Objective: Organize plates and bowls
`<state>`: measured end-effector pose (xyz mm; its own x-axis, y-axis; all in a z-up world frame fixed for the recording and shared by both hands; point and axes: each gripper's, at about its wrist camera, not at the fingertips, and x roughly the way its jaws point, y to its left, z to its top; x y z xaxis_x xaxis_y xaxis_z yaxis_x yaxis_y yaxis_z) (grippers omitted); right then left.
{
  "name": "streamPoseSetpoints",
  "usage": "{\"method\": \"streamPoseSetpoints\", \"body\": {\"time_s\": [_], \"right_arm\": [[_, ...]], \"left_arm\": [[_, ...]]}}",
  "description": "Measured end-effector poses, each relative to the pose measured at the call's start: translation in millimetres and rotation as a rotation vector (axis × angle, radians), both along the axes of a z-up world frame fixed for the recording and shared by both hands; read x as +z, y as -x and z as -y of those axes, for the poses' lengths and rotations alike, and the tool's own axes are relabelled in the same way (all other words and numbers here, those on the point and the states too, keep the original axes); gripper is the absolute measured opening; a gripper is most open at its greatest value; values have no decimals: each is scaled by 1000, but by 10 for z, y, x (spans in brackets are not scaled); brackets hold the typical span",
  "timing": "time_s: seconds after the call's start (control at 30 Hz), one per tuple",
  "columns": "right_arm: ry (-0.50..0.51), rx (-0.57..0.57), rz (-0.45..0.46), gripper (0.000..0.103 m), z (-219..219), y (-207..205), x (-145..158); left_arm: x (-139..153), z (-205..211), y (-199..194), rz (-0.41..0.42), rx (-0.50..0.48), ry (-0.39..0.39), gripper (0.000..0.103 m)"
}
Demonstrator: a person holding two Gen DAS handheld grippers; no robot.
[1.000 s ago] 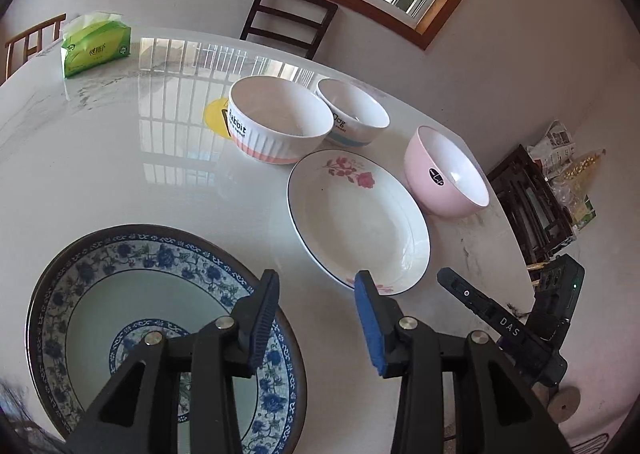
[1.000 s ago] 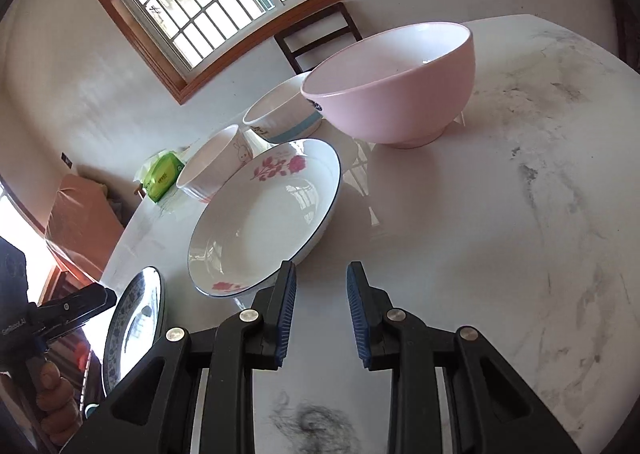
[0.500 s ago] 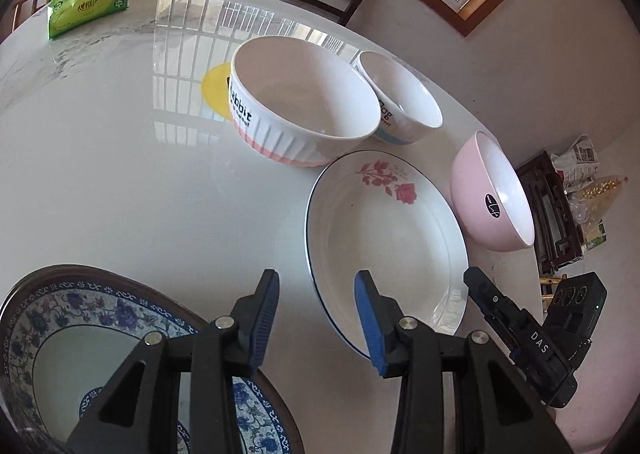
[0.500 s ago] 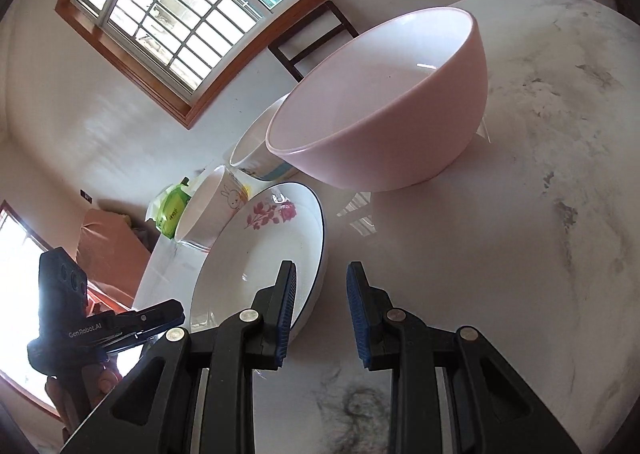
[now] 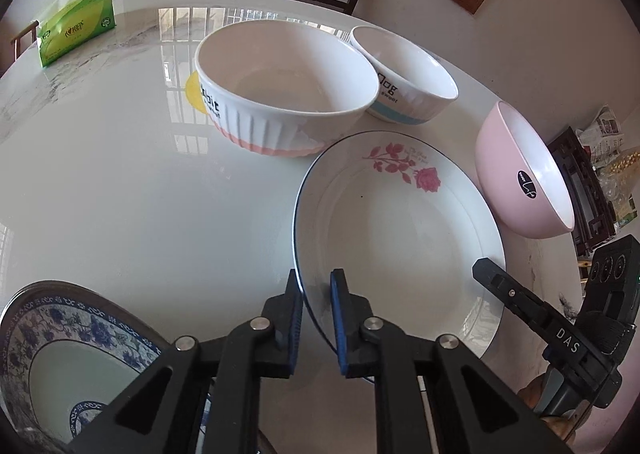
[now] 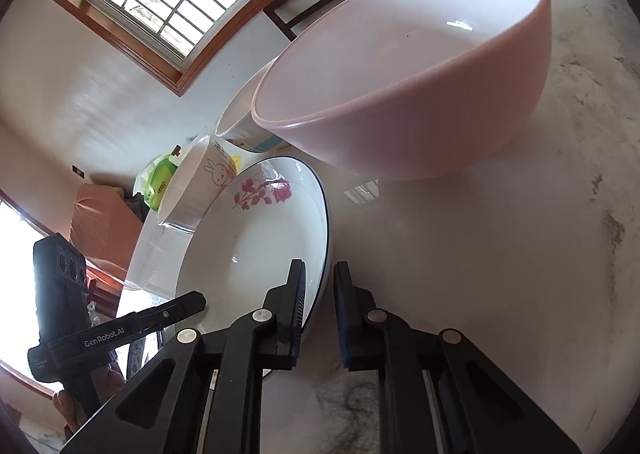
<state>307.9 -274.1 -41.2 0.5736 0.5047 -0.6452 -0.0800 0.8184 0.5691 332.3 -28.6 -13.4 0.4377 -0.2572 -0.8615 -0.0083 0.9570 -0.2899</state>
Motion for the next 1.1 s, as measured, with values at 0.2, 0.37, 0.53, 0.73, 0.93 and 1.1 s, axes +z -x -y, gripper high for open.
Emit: {"method": "streamPoseSetpoints", "body": {"time_s": [0.2,0.37,0.53,0.73,0.93,1.1], "right_arm": [[24,-3,12,14,6,111,21],[10,-23,17,14,78,354,23],[-8,-33,19,14,137,635,17],[-33,-23,30,14,126,903,35],[-68,8,45,14,-2,1059,119],[-67,62,69,15,-209,1156,228]], "left_arm": [[67,125,273,30,-5,-6,13],[186,194,590,81,-28,-20,13],[295,189,834,117,-49,-1,13],[364,84,1062,154,-45,-7,13],[446,-79,1377,183,-7,-9,13],[553,-317,1613,209,47,-10,13]]}}
